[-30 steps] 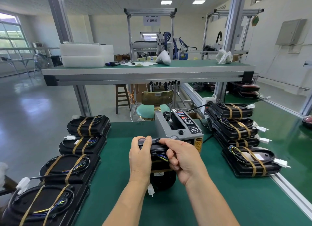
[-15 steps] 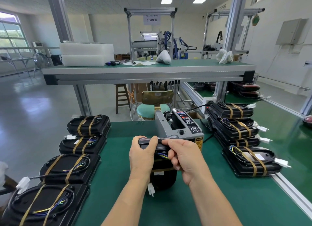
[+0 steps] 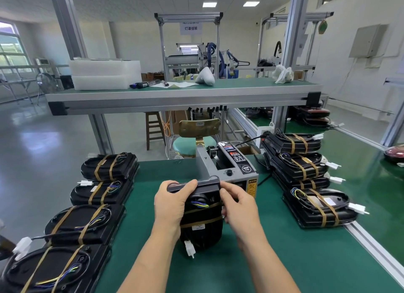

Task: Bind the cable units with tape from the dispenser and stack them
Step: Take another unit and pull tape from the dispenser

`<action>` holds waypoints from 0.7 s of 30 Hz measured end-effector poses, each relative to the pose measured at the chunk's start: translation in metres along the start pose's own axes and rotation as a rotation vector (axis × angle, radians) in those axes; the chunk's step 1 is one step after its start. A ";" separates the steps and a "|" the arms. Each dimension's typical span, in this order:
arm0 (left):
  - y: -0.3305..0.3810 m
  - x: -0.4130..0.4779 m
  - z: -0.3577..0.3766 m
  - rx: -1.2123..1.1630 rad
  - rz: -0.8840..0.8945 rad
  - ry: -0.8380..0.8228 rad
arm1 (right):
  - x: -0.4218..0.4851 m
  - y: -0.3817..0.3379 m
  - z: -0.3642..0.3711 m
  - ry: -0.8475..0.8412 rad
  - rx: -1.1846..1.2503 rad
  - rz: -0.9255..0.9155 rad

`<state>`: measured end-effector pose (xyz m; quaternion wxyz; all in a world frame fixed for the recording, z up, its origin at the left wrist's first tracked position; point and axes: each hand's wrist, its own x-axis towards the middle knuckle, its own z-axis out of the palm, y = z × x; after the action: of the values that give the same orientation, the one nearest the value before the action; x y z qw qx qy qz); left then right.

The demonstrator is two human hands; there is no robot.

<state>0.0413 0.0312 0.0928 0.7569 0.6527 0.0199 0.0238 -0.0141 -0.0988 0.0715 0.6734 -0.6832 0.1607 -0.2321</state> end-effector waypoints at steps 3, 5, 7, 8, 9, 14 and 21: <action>0.006 0.005 -0.008 0.123 0.092 -0.017 | -0.005 0.000 -0.001 -0.051 0.151 0.060; 0.010 0.006 -0.013 0.220 0.166 -0.057 | -0.006 0.001 -0.003 -0.061 0.208 0.122; 0.014 0.007 -0.018 0.318 0.209 -0.097 | -0.004 0.005 -0.008 -0.005 0.239 0.204; 0.016 0.007 -0.019 0.376 0.228 -0.103 | -0.001 0.009 -0.012 0.045 0.259 0.248; 0.017 0.007 -0.021 0.432 0.251 -0.105 | 0.003 0.012 -0.017 0.098 0.280 0.287; 0.024 0.004 -0.022 0.612 0.305 -0.135 | 0.026 0.019 -0.028 0.223 0.322 0.393; 0.032 -0.003 -0.015 0.701 0.325 -0.220 | 0.042 0.017 -0.025 0.261 0.360 0.518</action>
<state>0.0372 0.0506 0.1223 0.4724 0.8647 -0.1580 0.0647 0.0093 -0.1426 0.0583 0.7937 -0.4543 0.3702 -0.1633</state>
